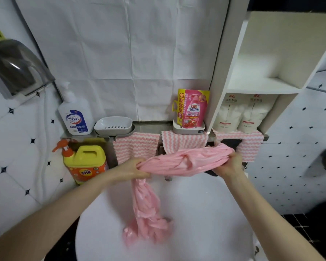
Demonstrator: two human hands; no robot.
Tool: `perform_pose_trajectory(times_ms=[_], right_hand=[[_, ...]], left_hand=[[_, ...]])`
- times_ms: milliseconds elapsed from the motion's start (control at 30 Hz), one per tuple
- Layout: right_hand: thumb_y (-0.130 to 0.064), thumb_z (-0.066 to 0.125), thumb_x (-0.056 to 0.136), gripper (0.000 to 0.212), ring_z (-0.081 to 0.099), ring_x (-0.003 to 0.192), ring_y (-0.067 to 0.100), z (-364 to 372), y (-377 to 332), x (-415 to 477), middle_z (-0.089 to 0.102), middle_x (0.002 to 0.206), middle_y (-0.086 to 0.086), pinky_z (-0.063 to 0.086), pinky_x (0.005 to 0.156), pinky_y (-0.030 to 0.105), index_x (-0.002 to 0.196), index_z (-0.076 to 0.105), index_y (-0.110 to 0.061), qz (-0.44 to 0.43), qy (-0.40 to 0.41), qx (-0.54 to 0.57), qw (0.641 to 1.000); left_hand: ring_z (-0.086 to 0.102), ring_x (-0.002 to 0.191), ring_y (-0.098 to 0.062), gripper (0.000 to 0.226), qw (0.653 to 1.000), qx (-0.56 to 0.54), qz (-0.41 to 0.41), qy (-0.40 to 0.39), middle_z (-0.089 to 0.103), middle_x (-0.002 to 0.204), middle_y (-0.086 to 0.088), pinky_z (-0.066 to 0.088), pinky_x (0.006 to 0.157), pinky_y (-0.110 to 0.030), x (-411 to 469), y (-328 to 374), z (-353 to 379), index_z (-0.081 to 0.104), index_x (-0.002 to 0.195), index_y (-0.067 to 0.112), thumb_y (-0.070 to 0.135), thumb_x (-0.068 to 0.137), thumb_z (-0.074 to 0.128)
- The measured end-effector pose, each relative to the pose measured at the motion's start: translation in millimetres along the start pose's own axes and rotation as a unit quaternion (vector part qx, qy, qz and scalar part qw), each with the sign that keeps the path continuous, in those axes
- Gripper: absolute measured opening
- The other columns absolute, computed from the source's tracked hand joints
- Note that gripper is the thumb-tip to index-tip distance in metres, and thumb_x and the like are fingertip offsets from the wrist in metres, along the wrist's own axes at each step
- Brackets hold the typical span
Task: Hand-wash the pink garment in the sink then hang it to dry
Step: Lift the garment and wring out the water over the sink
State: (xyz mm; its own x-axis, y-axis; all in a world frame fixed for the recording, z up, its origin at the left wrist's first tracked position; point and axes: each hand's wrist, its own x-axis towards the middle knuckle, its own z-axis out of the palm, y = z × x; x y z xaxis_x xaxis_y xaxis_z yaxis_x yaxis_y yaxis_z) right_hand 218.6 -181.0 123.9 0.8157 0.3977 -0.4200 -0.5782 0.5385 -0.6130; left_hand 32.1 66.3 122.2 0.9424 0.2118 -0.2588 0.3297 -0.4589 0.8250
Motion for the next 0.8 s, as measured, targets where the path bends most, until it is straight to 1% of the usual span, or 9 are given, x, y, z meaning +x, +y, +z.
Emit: perform_pose_trajectory(times_ms=[133,200,267,367,433,533,600,700,800], right_hand=[[-0.010,0.041,0.071,0.041,0.060,0.091,0.038,-32.6,20.0,0.8,0.069,0.087,0.024,0.057,0.059,0.046,0.109,0.054,0.002,0.075,0.020,-0.023,0.997],[-0.014,0.052,0.072,0.037,0.068,0.080,0.038,-47.1,37.3,1.5,0.071,0.084,0.022,0.058,0.058,0.048,0.105,0.060,0.002,0.097,-0.014,-0.051,0.994],[-0.014,0.073,0.056,0.054,0.070,0.083,0.033,-55.5,51.7,-2.7,0.072,0.096,0.018,0.059,0.069,0.046,0.109,0.066,-0.004,0.110,-0.076,-0.221,0.966],[-0.024,0.072,0.068,0.068,0.063,0.105,0.024,-58.2,60.0,-7.0,0.063,0.119,0.008,0.052,0.091,0.044,0.131,0.049,-0.019,0.126,-0.150,-0.602,0.774],[-0.028,0.074,0.064,0.079,0.054,0.117,0.017,-39.4,53.6,-11.8,0.051,0.136,0.001,0.046,0.102,0.041,0.134,0.038,-0.034,0.104,-0.207,-0.663,0.712],[-0.024,0.083,0.064,0.101,0.040,0.131,0.010,11.4,41.8,-29.5,0.037,0.147,-0.007,0.037,0.108,0.034,0.145,0.024,-0.039,-0.027,-0.309,-0.580,0.753],[-0.010,0.082,0.064,0.100,0.048,0.123,0.003,47.5,39.0,-43.6,0.047,0.138,-0.011,0.045,0.097,0.026,0.146,0.028,-0.028,-0.070,-0.357,-0.507,0.781],[0.002,0.078,0.062,0.047,0.066,0.083,0.002,86.6,45.4,-55.3,0.072,0.085,-0.010,0.052,0.074,0.018,0.103,0.060,-0.012,-0.091,-0.365,-0.461,0.804],[0.001,0.076,0.072,0.030,0.069,0.080,0.014,109.1,53.7,-54.2,0.072,0.084,0.003,0.056,0.073,0.028,0.097,0.064,-0.011,-0.128,-0.297,-0.421,0.847]], left_hand=[[0.061,0.093,-0.010,0.054,0.991,-0.112,0.054,0.058,0.062,0.107,0.000,0.050,0.076,-0.015,-7.0,31.7,-20.2,0.048,0.117,0.013,0.009,0.073,0.079],[0.058,0.092,-0.010,0.060,0.988,-0.082,0.091,0.092,0.060,0.106,-0.002,0.048,0.078,-0.020,-5.3,53.6,-24.7,0.046,0.111,0.015,0.023,0.066,0.084],[0.054,0.088,-0.013,0.059,0.983,0.014,0.140,0.118,0.058,0.099,-0.004,0.044,0.078,-0.029,-0.5,72.8,-28.7,0.047,0.101,0.014,0.033,0.060,0.085],[0.054,0.086,-0.013,0.046,0.964,0.135,0.192,0.121,0.057,0.088,0.007,0.043,0.077,-0.031,3.2,102.8,-32.4,0.050,0.093,0.019,0.025,0.064,0.086],[0.056,0.086,-0.011,0.039,0.954,0.201,0.202,0.095,0.060,0.088,0.010,0.042,0.075,-0.026,3.2,116.1,-31.0,0.054,0.092,0.024,0.021,0.067,0.083],[0.056,0.085,-0.009,0.032,0.940,0.256,0.217,0.058,0.061,0.088,0.013,0.041,0.072,-0.017,1.1,126.5,-24.2,0.059,0.093,0.023,0.016,0.069,0.079],[0.059,0.090,-0.011,0.040,0.934,0.259,0.240,0.047,0.064,0.098,0.009,0.046,0.078,-0.020,-2.4,134.1,-22.1,0.062,0.104,0.021,0.015,0.067,0.077],[0.060,0.097,-0.017,0.059,0.952,0.170,0.251,0.052,0.061,0.106,0.000,0.049,0.083,-0.031,-9.3,143.2,-26.8,0.050,0.115,0.027,0.016,0.059,0.065],[0.049,0.111,-0.017,0.070,0.953,0.120,0.253,0.114,0.050,0.118,-0.004,0.042,0.095,-0.030,-11.6,137.2,-33.7,0.042,0.125,0.021,0.023,0.058,0.061]])
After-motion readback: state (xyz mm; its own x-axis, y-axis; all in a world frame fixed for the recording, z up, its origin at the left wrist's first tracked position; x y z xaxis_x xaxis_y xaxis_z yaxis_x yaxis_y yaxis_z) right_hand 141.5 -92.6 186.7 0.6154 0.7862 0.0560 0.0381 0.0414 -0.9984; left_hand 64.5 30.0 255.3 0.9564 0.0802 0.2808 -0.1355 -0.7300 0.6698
